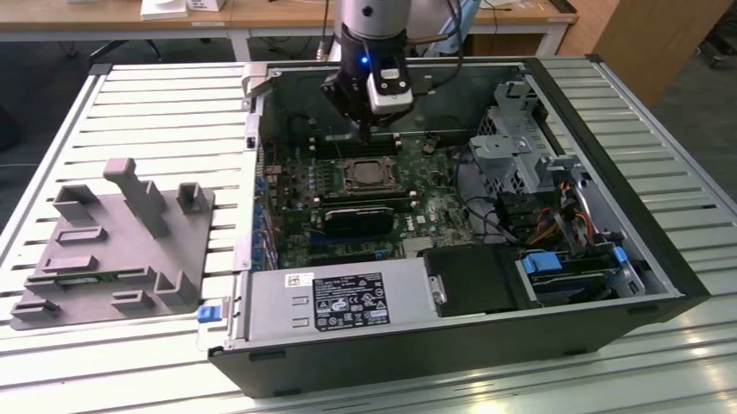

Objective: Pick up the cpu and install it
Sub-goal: 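Install the first cpu locking lever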

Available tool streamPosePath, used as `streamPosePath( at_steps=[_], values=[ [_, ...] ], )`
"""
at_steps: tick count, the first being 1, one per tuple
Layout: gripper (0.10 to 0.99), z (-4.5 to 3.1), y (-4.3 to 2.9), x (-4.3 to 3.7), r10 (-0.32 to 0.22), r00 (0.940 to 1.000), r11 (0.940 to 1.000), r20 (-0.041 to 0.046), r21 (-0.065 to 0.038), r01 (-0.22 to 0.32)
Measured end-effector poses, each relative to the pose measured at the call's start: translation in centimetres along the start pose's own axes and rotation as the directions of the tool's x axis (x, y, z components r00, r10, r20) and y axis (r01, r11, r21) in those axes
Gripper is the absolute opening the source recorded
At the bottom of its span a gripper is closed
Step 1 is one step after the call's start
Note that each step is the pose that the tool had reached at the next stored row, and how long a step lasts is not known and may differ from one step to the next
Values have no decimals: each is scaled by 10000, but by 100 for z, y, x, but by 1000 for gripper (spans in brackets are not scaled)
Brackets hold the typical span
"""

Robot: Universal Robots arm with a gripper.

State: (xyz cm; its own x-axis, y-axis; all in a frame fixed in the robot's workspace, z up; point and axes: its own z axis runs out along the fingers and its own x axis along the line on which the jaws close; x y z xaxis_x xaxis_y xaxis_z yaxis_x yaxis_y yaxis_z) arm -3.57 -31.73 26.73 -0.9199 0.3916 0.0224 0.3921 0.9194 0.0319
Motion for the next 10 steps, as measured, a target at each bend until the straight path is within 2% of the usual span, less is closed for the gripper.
streamPosePath(
  at_steps=[5, 10],
  values=[
    [106, 3, 0, 0, -913, 9958, 9958, -30, 20, 914],
    [106, 4, 0, 0, -1814, 9834, 9834, -62, 35, 1814]
  ],
)
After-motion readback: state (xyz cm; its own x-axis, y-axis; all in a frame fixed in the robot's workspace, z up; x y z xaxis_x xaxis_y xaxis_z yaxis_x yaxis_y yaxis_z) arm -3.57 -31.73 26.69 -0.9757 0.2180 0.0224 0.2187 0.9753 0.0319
